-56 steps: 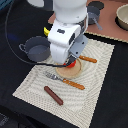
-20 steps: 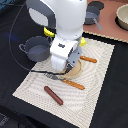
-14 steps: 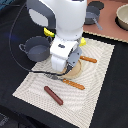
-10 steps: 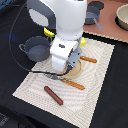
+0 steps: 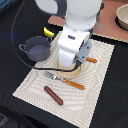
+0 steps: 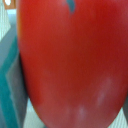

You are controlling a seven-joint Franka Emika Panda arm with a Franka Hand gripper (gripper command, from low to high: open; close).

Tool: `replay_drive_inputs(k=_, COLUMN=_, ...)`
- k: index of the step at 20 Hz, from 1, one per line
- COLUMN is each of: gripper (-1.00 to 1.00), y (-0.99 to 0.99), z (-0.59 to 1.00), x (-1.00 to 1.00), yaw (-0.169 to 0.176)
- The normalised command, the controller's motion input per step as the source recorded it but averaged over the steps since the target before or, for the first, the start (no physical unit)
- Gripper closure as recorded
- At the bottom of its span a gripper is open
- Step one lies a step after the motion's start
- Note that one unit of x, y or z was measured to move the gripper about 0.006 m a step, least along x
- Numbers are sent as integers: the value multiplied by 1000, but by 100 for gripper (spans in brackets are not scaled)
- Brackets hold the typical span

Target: Interact with the objects in diverse but meaningful ways.

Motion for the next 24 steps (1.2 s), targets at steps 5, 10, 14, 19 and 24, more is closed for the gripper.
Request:
replay_drive_inputs(k=5, gripper=100, y=6, z=330, x=-895, yaw=63)
replay_drive_inputs(k=10, gripper=100, y=0, z=109, x=-940, yaw=68)
replay_drive_inputs(k=14, gripper=100, y=0, z=63, x=-941, yaw=72)
replay_drive_inputs(k=19, gripper=100, y=17, z=47, x=-914, yaw=73)
replay_drive_inputs(k=24, gripper=100, y=64, z=0, x=-767, yaw=70)
